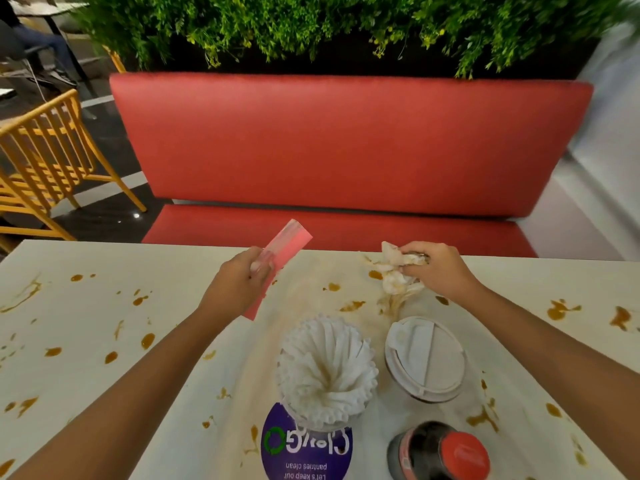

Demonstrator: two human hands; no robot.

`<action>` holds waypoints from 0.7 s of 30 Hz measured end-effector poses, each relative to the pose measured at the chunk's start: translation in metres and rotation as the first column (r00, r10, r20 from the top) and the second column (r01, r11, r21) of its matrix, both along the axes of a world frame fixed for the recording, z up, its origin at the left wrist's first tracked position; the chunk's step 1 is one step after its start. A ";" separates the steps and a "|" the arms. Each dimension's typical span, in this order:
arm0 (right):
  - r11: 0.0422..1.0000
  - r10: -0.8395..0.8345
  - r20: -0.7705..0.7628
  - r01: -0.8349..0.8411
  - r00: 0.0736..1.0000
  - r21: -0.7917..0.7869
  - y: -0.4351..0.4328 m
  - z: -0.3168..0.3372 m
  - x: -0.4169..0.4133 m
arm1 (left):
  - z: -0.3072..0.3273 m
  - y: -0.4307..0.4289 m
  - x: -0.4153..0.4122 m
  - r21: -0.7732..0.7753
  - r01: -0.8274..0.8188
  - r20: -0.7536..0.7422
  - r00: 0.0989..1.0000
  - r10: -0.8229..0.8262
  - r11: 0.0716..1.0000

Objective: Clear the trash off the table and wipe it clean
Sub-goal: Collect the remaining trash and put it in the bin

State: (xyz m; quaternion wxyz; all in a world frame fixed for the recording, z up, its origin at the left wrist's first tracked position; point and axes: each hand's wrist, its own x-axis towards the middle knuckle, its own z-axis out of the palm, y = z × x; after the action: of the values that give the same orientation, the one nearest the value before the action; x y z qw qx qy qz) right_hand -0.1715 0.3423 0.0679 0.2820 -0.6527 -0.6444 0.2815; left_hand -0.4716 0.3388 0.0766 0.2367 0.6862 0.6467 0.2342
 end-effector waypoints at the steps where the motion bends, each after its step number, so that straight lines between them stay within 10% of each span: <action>1: 0.999 -0.036 -0.022 0.036 0.999 0.010 -0.001 0.002 0.002 | 0.005 -0.001 0.000 -0.002 0.001 0.001 1.000 -0.001 1.000; 21: 0.852 -0.401 -0.382 0.493 0.832 0.178 -0.062 0.113 0.041 | 0.116 -0.024 0.022 0.320 0.179 0.006 0.982 -0.191 0.930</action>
State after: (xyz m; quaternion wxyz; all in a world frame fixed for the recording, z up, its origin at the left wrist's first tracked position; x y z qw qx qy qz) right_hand -0.1301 0.2802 0.1805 0.5305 -0.6848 -0.4474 0.2223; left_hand -0.4498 0.3145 0.1927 0.1560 0.7687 0.5286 0.3245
